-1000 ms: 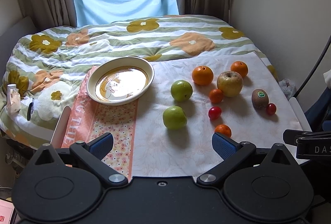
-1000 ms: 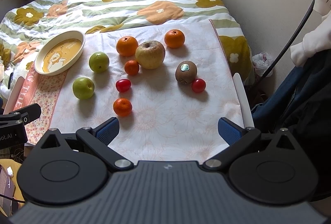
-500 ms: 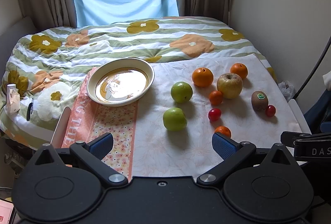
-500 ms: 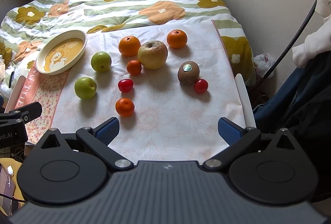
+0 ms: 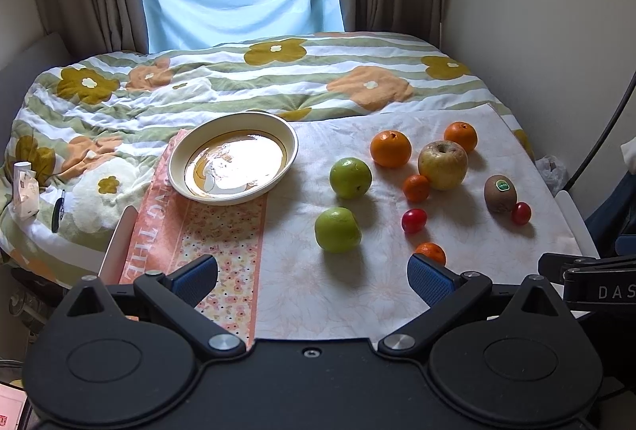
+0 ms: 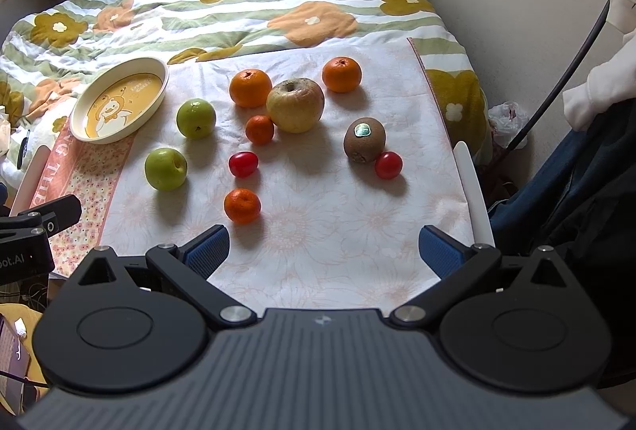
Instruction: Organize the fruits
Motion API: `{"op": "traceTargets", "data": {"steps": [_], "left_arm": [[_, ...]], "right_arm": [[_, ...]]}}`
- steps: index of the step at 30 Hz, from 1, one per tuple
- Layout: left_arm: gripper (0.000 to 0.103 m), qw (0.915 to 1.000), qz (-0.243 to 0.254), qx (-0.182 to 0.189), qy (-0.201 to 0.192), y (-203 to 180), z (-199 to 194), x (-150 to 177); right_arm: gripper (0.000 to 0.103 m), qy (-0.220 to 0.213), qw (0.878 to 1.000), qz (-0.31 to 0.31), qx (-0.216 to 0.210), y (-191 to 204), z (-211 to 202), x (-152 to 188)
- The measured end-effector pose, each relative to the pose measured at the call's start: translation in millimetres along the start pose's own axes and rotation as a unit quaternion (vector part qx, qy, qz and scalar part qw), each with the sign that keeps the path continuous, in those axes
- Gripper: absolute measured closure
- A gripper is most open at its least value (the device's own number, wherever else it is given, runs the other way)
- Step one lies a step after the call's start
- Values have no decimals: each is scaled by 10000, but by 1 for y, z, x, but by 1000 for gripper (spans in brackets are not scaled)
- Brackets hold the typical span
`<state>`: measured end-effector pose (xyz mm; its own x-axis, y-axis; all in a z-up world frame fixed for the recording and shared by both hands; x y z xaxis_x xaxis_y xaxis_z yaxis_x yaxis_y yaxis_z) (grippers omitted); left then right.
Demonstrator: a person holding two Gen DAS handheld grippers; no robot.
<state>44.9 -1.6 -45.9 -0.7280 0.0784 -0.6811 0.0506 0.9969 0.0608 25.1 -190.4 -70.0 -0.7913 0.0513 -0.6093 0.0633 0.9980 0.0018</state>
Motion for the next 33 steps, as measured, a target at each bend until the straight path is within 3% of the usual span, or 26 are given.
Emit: {"op": "traceTargets", "data": {"steps": [33], "left_arm": [[0, 9999, 130, -28, -18, 1, 11, -6]], "right_arm": [[0, -17, 9998, 101, -145, 5, 6, -4]]}}
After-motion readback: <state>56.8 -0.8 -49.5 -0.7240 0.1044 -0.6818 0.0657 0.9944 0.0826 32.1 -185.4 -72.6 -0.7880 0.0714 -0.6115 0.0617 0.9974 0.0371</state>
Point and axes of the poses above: each gripper's, at about its wrist camera, not at the fingertips, and z roughly the way its jaws point, y to its left, x to its underside, the point moved 8 cm from there along z, roughly the way its jaws point, and after that the axes turned 1 degree about -y, right-handed, at the moved point
